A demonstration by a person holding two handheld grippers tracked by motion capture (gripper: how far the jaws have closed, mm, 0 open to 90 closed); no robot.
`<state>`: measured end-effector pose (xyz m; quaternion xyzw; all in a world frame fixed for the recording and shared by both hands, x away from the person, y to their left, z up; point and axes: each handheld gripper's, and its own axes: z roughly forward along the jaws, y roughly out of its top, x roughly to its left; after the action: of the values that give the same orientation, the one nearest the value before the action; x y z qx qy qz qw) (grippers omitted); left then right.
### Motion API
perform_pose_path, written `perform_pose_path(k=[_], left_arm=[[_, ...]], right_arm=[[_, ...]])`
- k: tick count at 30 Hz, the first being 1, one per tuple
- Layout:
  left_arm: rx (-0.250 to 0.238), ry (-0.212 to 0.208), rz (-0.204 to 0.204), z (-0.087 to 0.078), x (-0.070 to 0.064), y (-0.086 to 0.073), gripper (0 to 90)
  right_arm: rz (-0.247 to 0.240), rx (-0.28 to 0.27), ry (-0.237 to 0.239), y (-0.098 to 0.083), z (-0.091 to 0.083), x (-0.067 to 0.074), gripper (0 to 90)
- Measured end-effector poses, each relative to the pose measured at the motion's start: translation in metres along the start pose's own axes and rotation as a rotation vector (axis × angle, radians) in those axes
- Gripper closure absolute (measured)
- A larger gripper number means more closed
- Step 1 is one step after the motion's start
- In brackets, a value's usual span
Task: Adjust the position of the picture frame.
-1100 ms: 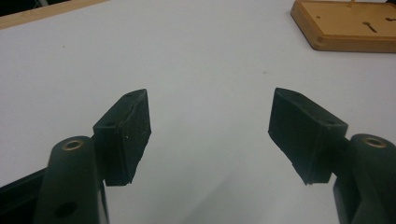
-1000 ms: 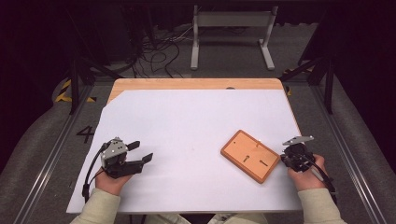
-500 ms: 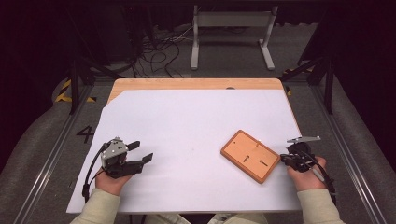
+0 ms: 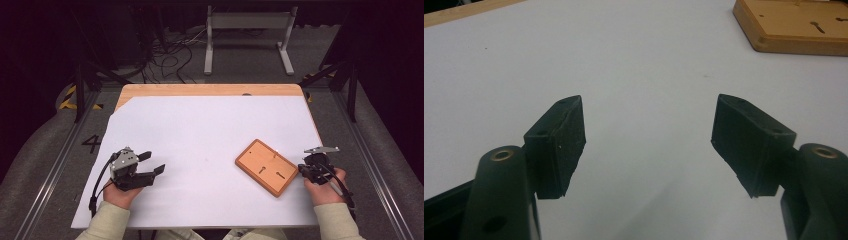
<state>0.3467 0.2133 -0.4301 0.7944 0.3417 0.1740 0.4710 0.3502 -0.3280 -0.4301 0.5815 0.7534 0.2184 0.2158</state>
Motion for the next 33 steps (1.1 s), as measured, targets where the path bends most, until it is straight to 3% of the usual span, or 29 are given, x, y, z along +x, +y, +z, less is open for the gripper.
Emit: perform_pose_path(k=[8, 13, 14, 17, 22, 25, 28, 33], left_arm=[[0.001, -0.003, -0.002, 0.001, 0.000, 0.000, 29.9], [0.004, -0.004, -0.001, 0.002, 0.000, 0.000, 30.0], [0.003, -0.005, -0.002, 0.002, 0.000, 0.000, 30.0], [0.001, -0.005, -0.003, 0.002, 0.000, 0.000, 30.0], [0.005, -0.009, -0.010, 0.002, 0.000, 0.000, 30.0], [0.005, -0.007, -0.002, 0.003, 0.000, 0.000, 30.0], [0.005, -0.008, -0.004, 0.003, 0.000, 0.000, 30.0], [0.005, -0.006, -0.002, 0.003, 0.000, 0.000, 30.0]], right_arm=[[-0.004, -0.013, 0.020, 0.001, 0.002, 0.004, 90.0], [-0.016, -0.023, 0.049, 0.002, 0.003, 0.012, 90.0], [-0.043, -0.031, 0.063, 0.004, 0.005, 0.020, 90.0], [-0.060, -0.032, 0.079, 0.005, 0.006, 0.028, 90.0], [-0.062, -0.034, 0.105, 0.007, 0.008, 0.031, 90.0], [-0.059, -0.027, 0.156, 0.007, 0.008, 0.034, 90.0], [-0.096, -0.020, 0.168, 0.009, 0.008, 0.047, 90.0], [-0.144, 0.007, 0.254, 0.009, 0.009, 0.070, 90.0]])
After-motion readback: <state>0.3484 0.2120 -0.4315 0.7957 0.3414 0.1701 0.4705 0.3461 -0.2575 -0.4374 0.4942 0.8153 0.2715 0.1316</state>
